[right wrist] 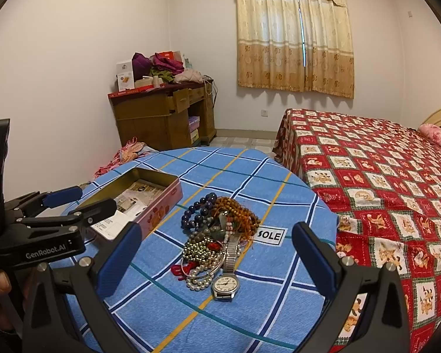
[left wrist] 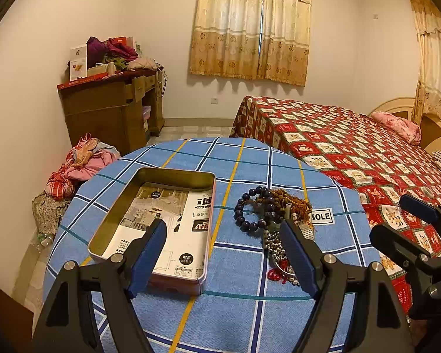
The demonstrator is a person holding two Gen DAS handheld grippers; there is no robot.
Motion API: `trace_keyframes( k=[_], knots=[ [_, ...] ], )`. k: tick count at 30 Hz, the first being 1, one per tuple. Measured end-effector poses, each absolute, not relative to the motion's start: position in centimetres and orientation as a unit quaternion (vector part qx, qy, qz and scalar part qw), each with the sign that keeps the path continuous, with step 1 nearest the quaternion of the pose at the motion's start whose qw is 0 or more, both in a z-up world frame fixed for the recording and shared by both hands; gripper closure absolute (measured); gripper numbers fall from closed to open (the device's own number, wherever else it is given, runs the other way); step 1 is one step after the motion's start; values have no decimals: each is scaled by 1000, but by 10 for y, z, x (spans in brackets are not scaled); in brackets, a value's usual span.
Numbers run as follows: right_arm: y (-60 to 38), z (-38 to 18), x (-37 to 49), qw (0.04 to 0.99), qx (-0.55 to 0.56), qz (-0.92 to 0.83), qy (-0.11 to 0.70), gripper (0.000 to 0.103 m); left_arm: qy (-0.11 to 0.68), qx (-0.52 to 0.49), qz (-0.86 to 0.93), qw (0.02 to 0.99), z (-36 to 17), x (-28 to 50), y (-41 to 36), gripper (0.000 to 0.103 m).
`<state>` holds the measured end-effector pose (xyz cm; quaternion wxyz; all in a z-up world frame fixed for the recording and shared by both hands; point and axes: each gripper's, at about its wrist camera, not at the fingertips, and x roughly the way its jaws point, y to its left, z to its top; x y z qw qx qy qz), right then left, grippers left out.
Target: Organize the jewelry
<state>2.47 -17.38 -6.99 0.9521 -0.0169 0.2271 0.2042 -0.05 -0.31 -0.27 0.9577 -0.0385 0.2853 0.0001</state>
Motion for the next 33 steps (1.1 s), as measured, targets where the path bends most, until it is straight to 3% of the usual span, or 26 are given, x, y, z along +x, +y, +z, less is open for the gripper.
trace_keyframes(
  k=[33],
  knots=[
    [-174,-79,26,951,-14,205,233,0,282,-44,4,958,-1,-1,2,24]
  ],
)
